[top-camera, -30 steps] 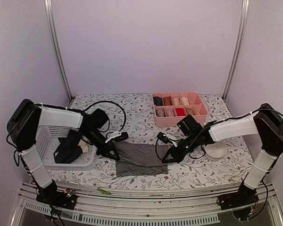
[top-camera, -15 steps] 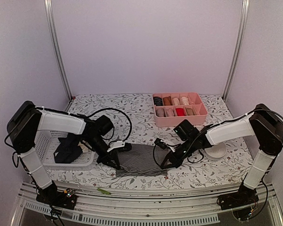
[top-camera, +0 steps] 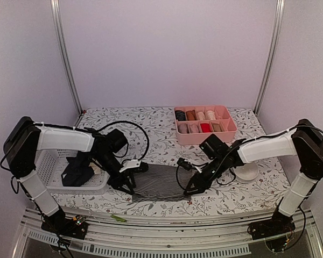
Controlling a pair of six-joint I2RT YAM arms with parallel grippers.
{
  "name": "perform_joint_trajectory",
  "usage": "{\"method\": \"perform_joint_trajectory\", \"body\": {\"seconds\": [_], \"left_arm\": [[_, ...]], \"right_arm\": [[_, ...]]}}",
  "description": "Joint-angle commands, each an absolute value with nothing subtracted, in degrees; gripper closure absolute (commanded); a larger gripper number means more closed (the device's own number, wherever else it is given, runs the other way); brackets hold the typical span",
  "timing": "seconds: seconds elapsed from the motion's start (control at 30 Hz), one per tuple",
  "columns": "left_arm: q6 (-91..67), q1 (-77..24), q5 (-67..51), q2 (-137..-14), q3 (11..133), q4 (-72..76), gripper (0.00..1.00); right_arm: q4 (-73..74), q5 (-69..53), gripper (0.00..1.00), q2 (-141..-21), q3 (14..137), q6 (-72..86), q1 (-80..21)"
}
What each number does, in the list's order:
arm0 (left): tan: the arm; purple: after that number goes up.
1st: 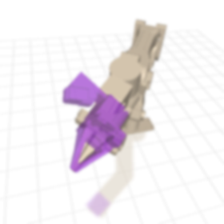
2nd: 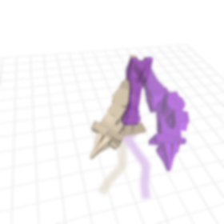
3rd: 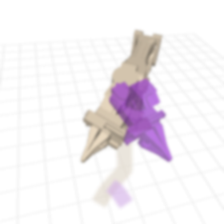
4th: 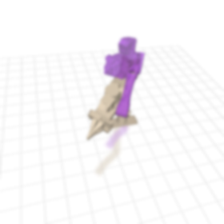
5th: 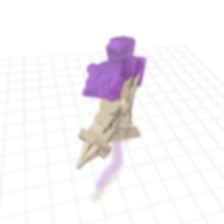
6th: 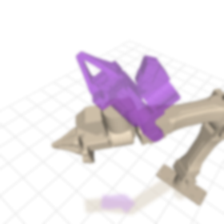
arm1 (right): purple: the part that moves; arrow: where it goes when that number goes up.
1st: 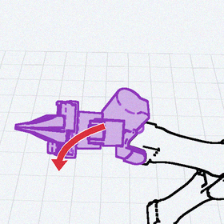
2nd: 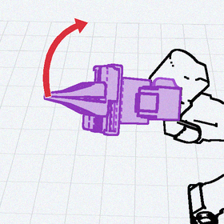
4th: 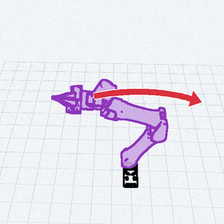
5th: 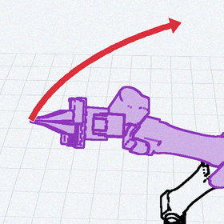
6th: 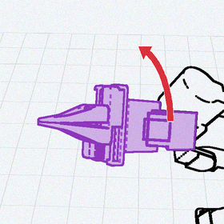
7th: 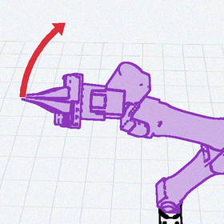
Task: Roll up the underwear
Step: Fold the underwear at the center of the board, then smooth out the underwear at the center of the board.
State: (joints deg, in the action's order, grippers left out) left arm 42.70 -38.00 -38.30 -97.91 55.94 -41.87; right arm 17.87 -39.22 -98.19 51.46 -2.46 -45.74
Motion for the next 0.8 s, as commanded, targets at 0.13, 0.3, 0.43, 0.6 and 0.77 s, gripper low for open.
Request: {"method": "perform_joint_trajectory", "body": {"seconds": [0.13, 0.3, 0.43, 0.6, 0.77], "left_arm": [[38.7, -38.2, -40.5, -94.8, 61.1, -38.9, 0.64], [35.2, -39.8, -35.0, -99.9, 60.9, -33.3, 0.73], [37.1, -43.8, -30.2, -102.6, 58.8, -33.1, 0.77], [38.2, -47.9, -25.1, -104.5, 56.7, -33.7, 0.82], [39.3, -51.0, -21.8, -104.7, 56.5, -32.7, 0.81]], "right_arm": [[20.7, -35.8, 0.61, -98.8, 59.8, 1.3, -45.5], [21.6, -33.1, 0.66, -105.9, 63.4, 5.1, -45.5], [22.6, -31.9, 0.67, -107.9, 62.0, 4.3, -45.6], [23.7, -30.6, 0.67, -110.0, 57.5, 3.2, -45.6], [24.4, -29.3, 0.67, -108.8, 52.9, 4.3, -45.6]]}}
